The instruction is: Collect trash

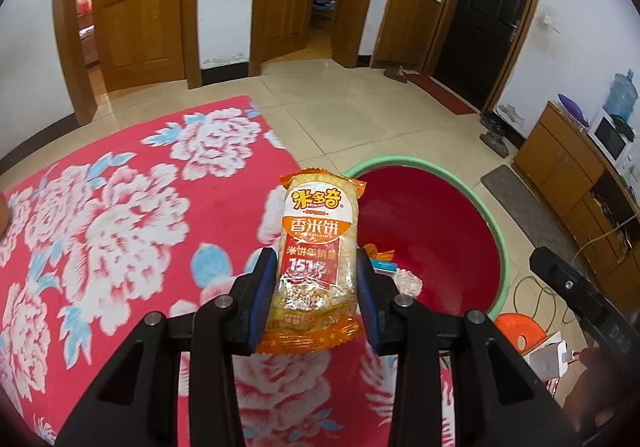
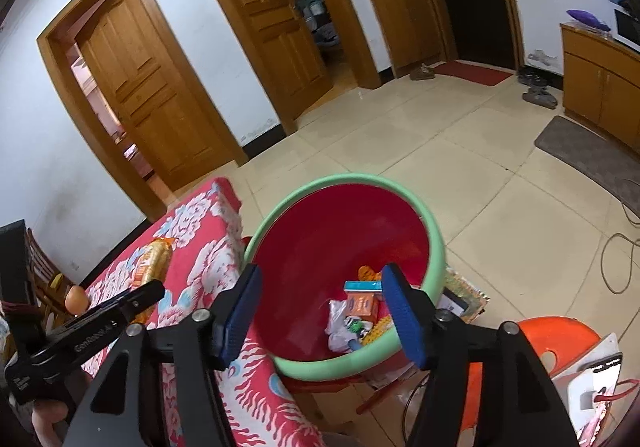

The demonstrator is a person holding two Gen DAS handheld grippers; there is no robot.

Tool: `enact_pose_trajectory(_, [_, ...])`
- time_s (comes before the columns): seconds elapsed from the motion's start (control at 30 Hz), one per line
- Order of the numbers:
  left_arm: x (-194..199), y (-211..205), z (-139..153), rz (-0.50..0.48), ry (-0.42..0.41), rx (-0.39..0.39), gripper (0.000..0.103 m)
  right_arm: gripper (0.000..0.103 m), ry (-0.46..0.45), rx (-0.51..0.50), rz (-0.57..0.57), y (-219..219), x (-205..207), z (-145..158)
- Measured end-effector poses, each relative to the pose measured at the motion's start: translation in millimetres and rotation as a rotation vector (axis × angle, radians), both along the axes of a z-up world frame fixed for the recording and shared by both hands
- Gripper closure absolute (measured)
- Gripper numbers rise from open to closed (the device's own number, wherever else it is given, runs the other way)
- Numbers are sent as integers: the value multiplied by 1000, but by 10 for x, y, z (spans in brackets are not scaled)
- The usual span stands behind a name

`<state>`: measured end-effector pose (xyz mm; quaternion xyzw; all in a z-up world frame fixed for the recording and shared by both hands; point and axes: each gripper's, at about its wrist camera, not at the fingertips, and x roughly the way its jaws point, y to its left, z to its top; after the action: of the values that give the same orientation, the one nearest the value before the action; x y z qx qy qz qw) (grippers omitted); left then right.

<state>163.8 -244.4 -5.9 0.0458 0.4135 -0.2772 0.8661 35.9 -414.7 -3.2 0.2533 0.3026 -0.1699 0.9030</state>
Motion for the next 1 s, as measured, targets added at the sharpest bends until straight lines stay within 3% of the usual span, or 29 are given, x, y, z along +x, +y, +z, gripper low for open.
enact_pose_trajectory(0.33, [69, -339, -123, -54, 28, -6, 64, 35, 15, 43, -48, -154, -48, -106])
enact_pose_trajectory(0.43, [95, -370, -161, -55, 42, -20, 55, 35, 21, 46, -57, -187, -55, -124])
enact_pose_trajectory(0.5, [89, -368, -152, -51, 34, -30, 46, 35, 21, 44, -61, -196, -64, -124])
enact_pose_trajectory(1.0, [48, -35, 14, 23, 9, -47, 45, 34, 5, 35, -35, -80, -99, -59])
